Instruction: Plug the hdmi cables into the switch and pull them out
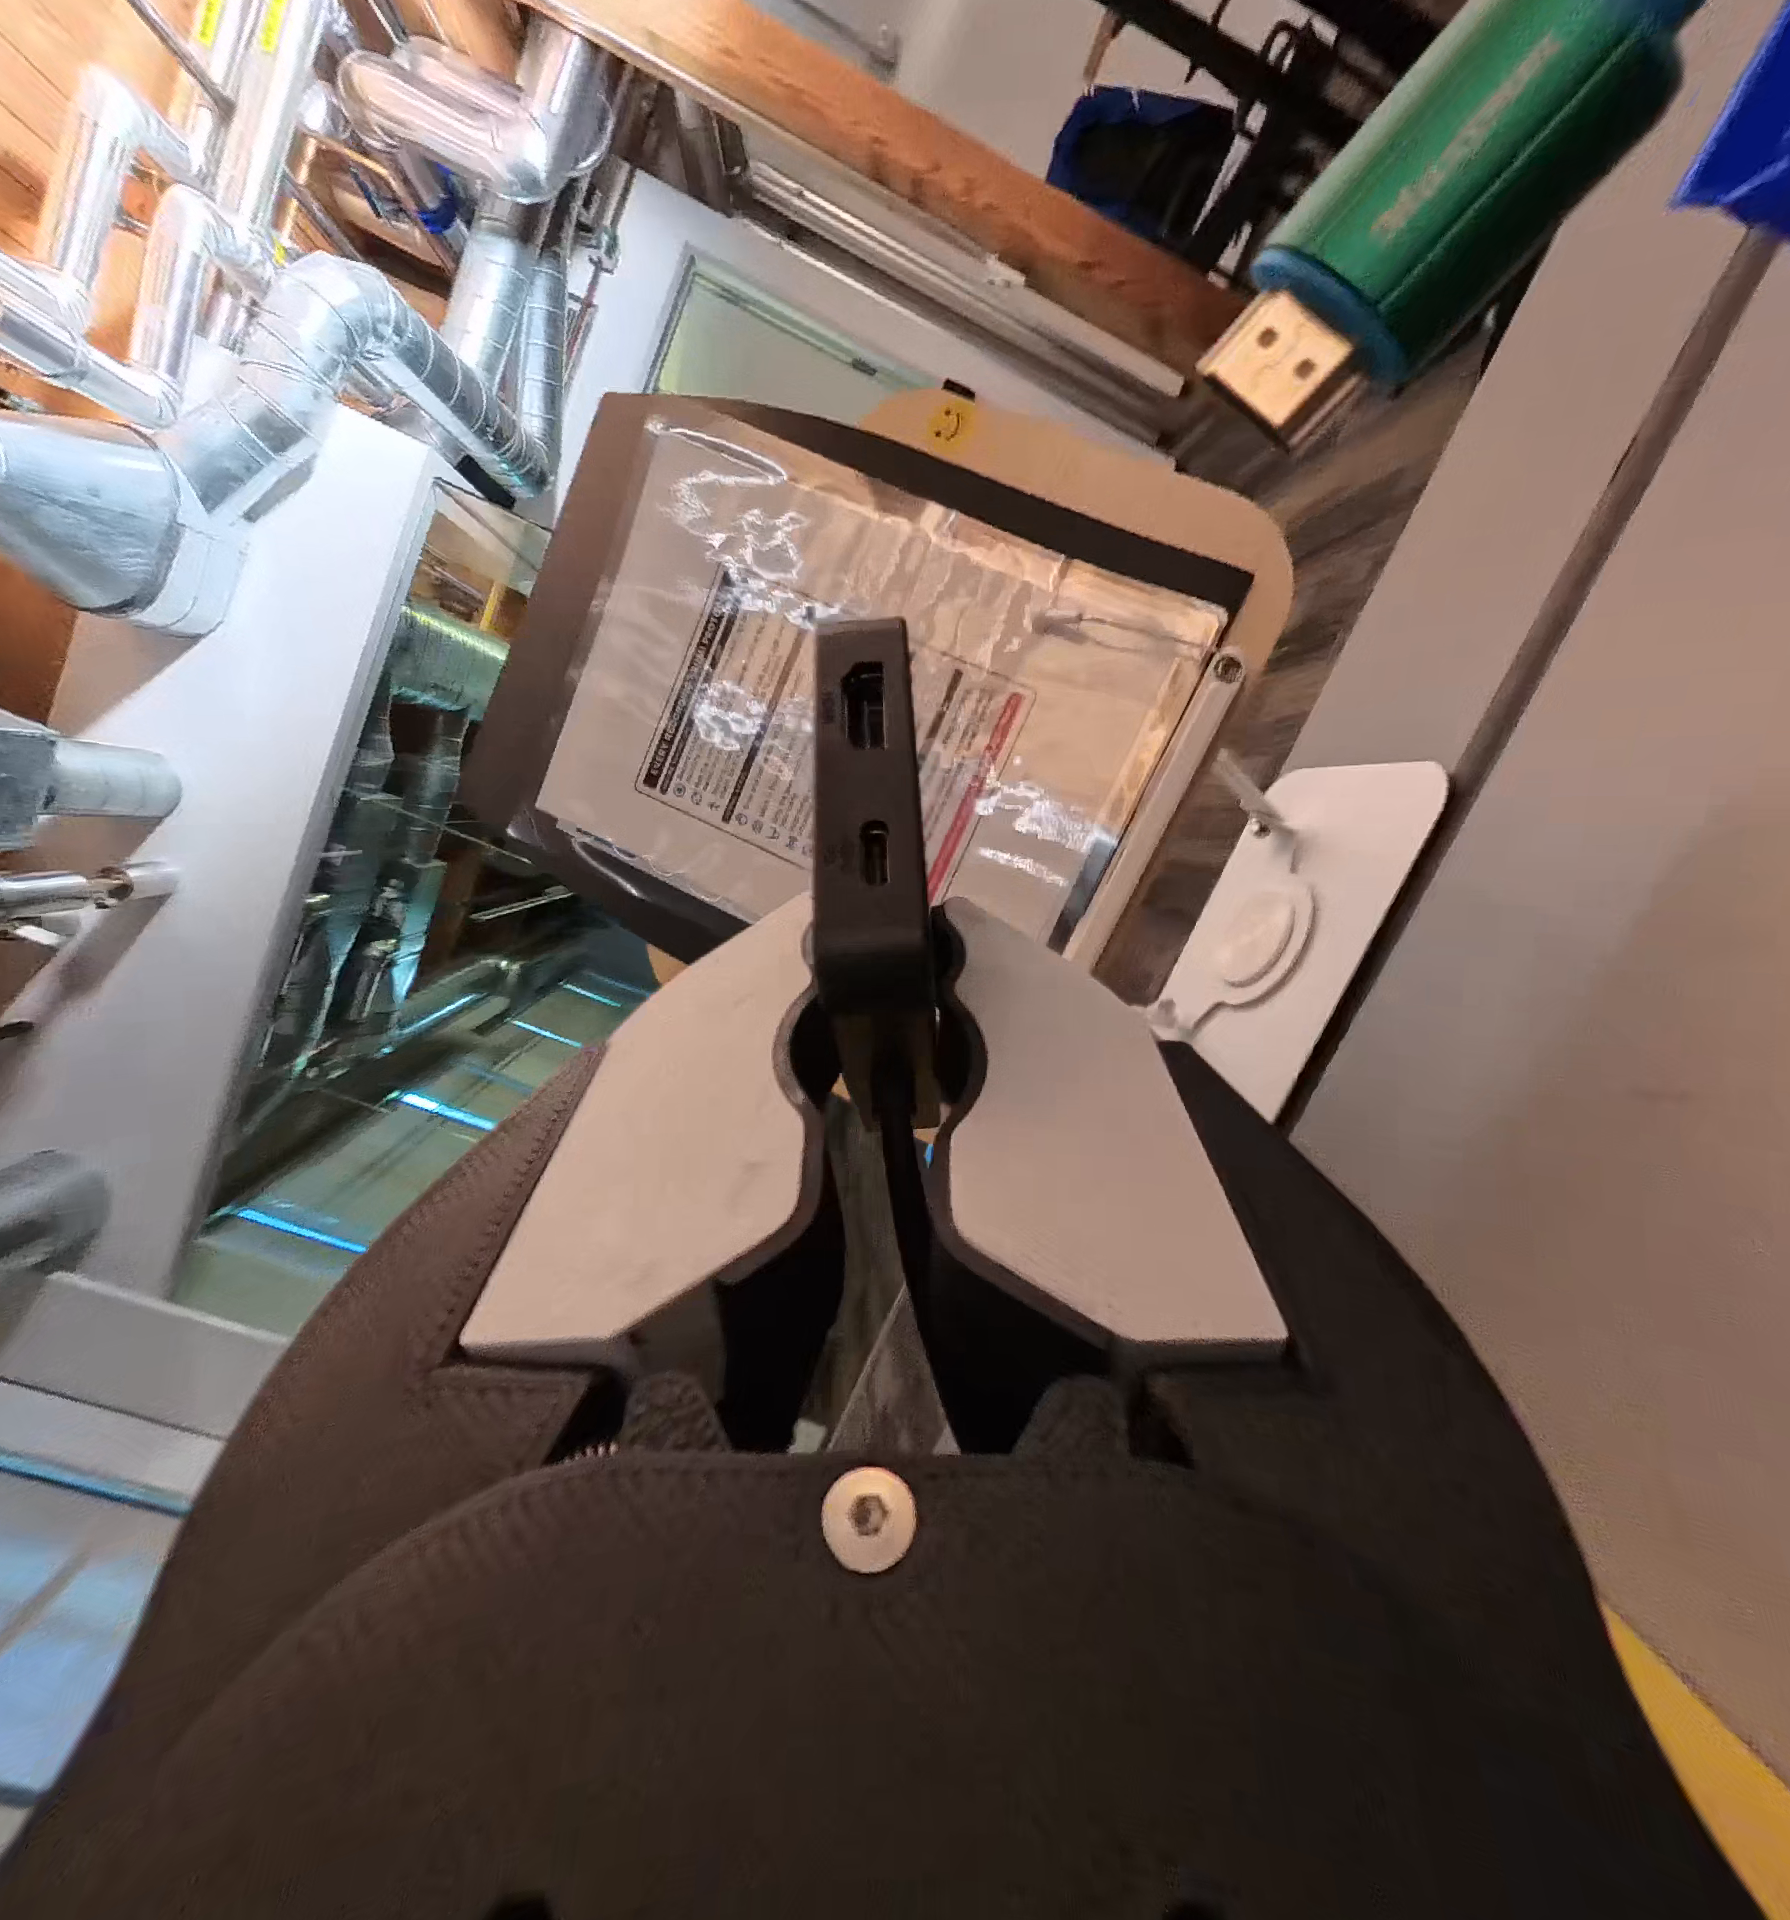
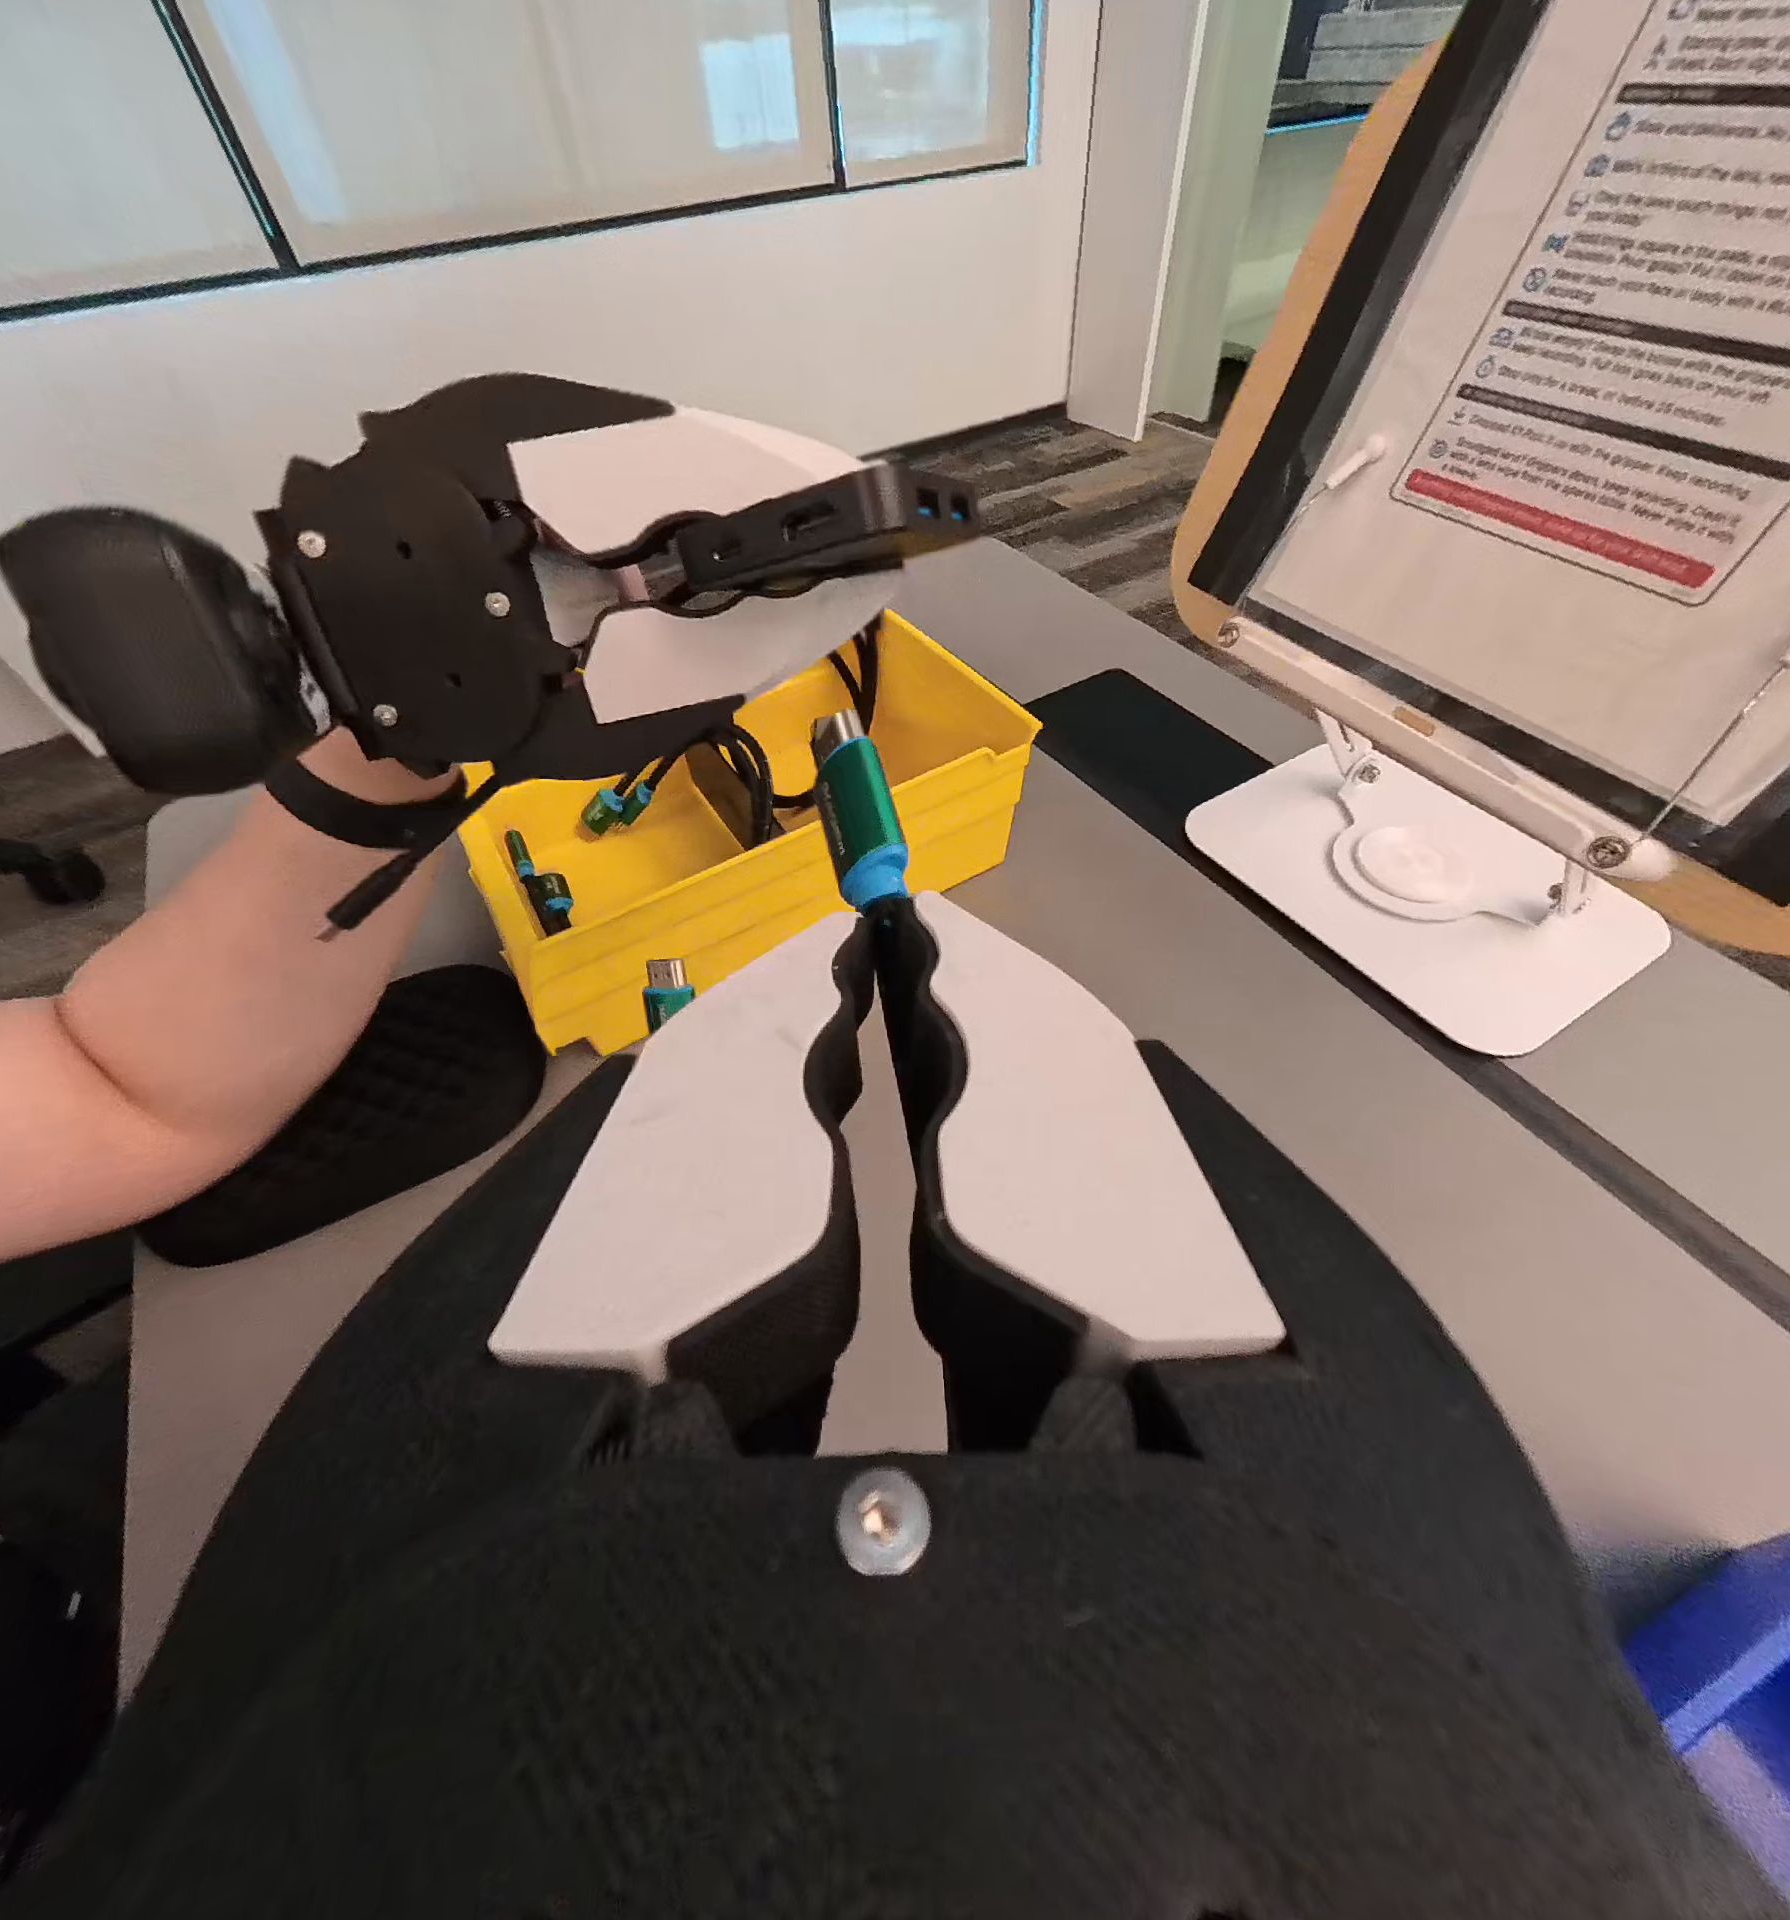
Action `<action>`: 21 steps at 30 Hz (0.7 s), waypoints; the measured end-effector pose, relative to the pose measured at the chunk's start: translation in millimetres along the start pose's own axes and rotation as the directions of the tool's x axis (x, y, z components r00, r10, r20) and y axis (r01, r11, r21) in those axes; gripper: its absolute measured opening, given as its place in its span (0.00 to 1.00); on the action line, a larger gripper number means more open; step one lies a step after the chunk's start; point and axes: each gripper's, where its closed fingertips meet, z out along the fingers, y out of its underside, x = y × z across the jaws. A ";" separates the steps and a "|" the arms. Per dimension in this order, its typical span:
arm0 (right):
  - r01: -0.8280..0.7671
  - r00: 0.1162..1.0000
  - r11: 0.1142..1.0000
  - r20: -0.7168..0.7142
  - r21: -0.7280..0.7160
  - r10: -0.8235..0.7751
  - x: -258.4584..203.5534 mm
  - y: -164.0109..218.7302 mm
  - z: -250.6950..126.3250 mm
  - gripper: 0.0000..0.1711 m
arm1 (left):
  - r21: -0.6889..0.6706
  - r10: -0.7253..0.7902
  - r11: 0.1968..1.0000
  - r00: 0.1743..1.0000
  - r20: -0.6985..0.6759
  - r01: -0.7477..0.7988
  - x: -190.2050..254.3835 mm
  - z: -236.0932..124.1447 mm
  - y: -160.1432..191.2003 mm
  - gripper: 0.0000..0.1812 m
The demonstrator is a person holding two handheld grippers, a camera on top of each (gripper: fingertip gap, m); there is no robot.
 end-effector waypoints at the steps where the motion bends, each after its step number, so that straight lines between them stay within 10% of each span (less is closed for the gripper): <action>1: -0.002 1.000 1.000 -0.008 0.000 0.002 2.9 1.2 0.8 0.03 | -0.016 0.021 1.000 1.000 0.001 -0.021 1.0 0.7 1.9 0.07; 12: -0.160 0.985 0.977 0.036 -0.138 0.166 32.2 59.1 42.4 0.01 | -0.079 -0.087 0.994 0.974 -0.211 0.072 27.0 -0.8 17.6 0.07; 21: -0.041 0.993 0.884 -0.118 -0.465 -0.015 67.0 121.5 34.3 0.05 | -0.223 -0.051 0.975 0.953 -0.299 -0.017 59.8 8.4 28.3 0.07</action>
